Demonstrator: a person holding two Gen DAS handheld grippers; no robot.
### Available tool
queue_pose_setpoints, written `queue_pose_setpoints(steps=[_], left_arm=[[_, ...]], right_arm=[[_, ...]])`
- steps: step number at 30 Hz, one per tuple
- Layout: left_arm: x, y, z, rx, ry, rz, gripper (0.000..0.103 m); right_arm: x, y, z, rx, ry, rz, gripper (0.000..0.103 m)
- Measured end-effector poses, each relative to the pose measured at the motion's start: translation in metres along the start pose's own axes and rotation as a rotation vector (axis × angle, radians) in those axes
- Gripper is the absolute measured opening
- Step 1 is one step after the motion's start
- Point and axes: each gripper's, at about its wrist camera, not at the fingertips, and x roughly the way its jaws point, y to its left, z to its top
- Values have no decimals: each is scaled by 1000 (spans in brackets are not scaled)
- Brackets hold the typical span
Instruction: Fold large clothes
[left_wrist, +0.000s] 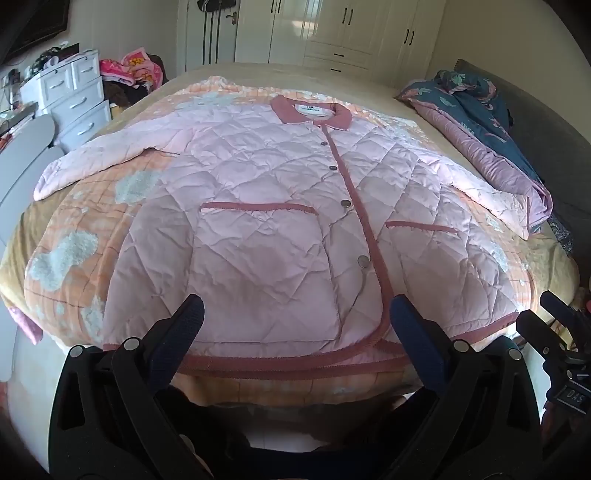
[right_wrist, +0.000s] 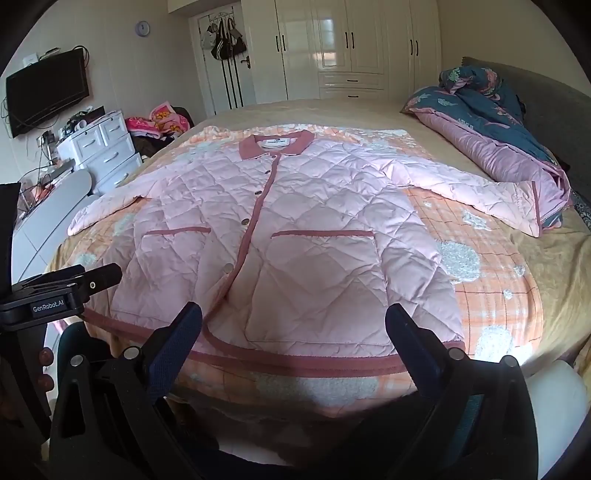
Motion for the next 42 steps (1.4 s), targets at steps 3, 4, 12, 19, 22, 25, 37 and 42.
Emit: queue_pose_setpoints(steps=[3,4,12,19,22,25,37,42], left_arm=[[0,0,0,1,-2,-1,94],[-4,2,2,1,-2,-2,94],[-7,-1,8,1,-3,-3,94],[-8,-2,8,2,-3,-3,94],[-8,-2,8,2,-5,-4,94],[-10,-4,11,4,-7,-5,94],[-8,-11,9,14,-12,-6,94],[-7,-11,9,16,-12,-11,94]], right_arm=[[4,12,-1,-5,2,-9,99],[4,12,-1,-5,0,-10,99],[4,12,-1,-2,-1,-8,99],[4,12,-1,0,-2,-7,99],[4,12,-1,0,-3,-7,99],[4,13,-1,-2,-3,-8,99],[3,11,1,0,-3,-3,99],[3,12,2,0,-2,-2,99]])
